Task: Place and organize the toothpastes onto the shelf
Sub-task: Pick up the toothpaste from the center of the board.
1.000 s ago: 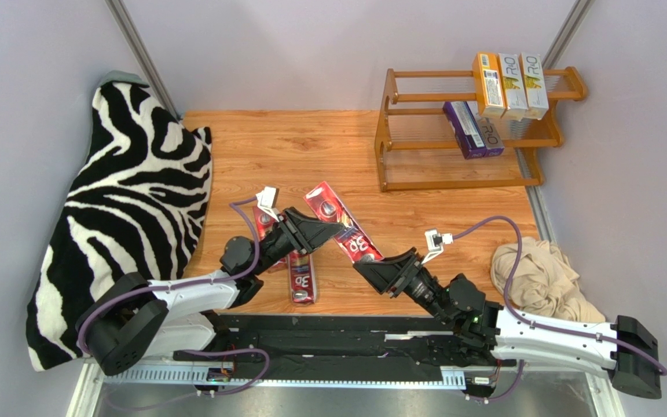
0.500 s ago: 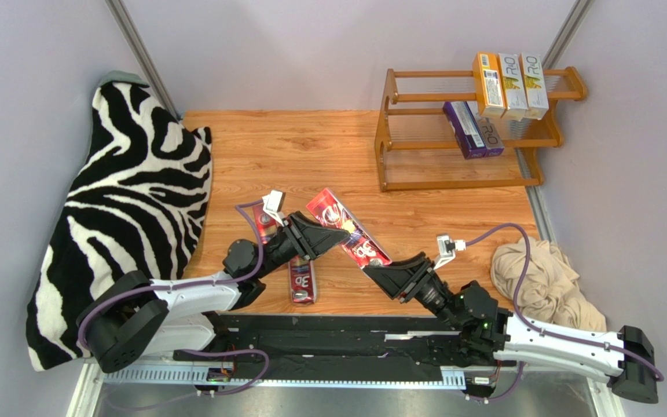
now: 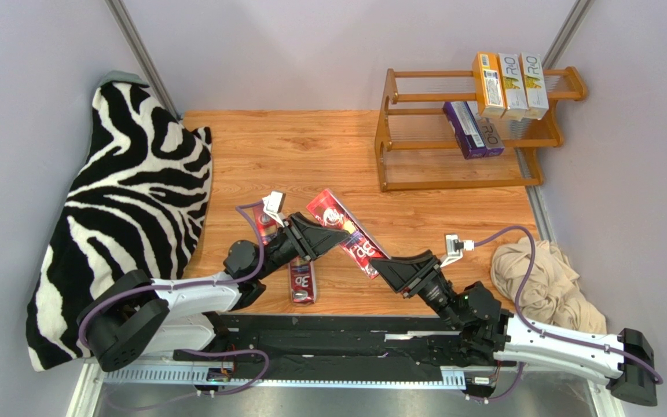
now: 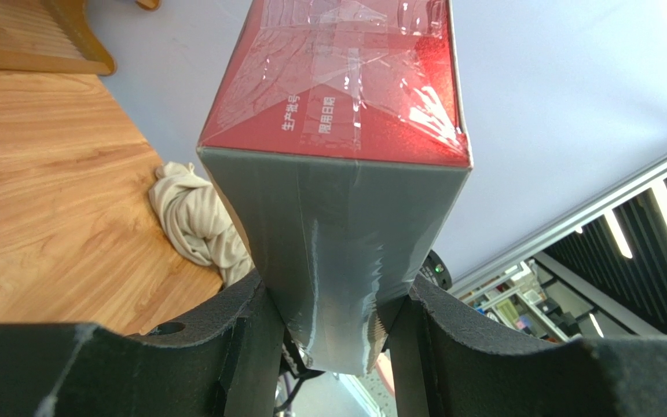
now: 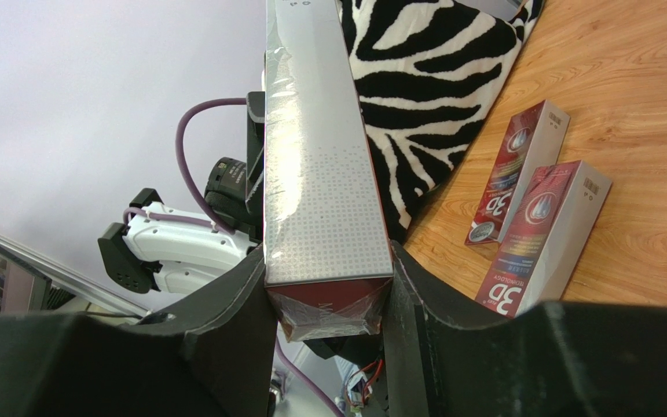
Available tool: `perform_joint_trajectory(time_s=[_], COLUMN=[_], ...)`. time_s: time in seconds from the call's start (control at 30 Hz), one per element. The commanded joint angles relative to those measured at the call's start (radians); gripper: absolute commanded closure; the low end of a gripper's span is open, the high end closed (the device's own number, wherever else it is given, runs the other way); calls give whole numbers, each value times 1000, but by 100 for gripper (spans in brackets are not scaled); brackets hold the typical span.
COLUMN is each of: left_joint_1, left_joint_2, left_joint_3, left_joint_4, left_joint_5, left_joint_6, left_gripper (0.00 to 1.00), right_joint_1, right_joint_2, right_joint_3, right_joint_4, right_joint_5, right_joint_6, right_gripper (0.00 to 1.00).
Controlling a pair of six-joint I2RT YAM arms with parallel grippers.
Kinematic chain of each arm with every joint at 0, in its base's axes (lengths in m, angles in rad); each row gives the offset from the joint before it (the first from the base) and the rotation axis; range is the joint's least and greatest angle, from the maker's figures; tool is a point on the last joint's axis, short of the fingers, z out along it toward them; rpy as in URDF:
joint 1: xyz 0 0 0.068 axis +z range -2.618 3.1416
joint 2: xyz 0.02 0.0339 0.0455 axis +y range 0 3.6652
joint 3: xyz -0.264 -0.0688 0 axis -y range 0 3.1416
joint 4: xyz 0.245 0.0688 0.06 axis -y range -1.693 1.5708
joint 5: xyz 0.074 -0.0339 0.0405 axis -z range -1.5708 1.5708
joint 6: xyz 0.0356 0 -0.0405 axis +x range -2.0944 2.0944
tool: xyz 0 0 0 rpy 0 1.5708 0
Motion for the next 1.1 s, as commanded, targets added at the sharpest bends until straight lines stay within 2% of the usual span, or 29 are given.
perform_joint_trajectory(time_s=[0.0, 0.1, 0.13, 0.23, 0.37, 0.43, 0.6, 0.67, 0.73, 0.77, 0.8, 0.83, 0.87, 0.93, 0.97, 1.07], left_joint_1=[-10, -10, -10, -10, -10, -10, -10, -10, -10, -10, -10, -10, -10, -10, -10, -10], left_joint_2=[13, 13, 15, 28, 82, 93, 53, -22, -146, -194, -243, -351, -404, -558, -605, -747], left_joint_3=[2, -9, -15, -35, -49, -52, -94, -110, -102, -82, -70, -58, -36, -19, 5, 74], left_joint_4=[228, 228, 228, 225, 210, 179, 75, 12, -185, -367, -464, -561, -735, -882, -1021, -1288], left_joint_5=[1, 3, 5, 17, 60, 106, 161, 161, 166, 163, 149, 135, 89, 39, -12, -115], left_joint_6=[40, 46, 49, 70, 93, 119, 199, 253, 305, 364, 395, 427, 482, 529, 553, 642], left_gripper=[50, 39, 33, 22, 17, 1, 1, 1, 1, 1, 1, 1, 1, 1, 1, 1], right_joint_1=[0, 0, 0, 1, 0, 0, 0, 0, 0, 0, -2, 0, -2, -2, 0, -2], right_joint_2=[16, 10, 6, -16, -46, -70, -122, -144, -152, -156, -159, -159, -159, -153, -147, -110], right_joint_3=[35, 38, 38, 56, 73, 85, 104, 114, 133, 136, 141, 142, 141, 133, 133, 148], right_joint_4=[83, 69, 64, -11, -135, -178, -337, -408, -472, -527, -548, -571, -571, -569, -569, -621], right_joint_5=[-7, -8, -7, 12, 44, 61, 128, 150, 196, 223, 235, 249, 272, 295, 303, 309], right_joint_6=[-10, -9, -9, -1, 25, 37, 71, 88, 108, 129, 135, 141, 146, 161, 171, 178], right_gripper=[80, 85, 85, 88, 92, 94, 96, 96, 97, 97, 97, 97, 97, 97, 97, 98])
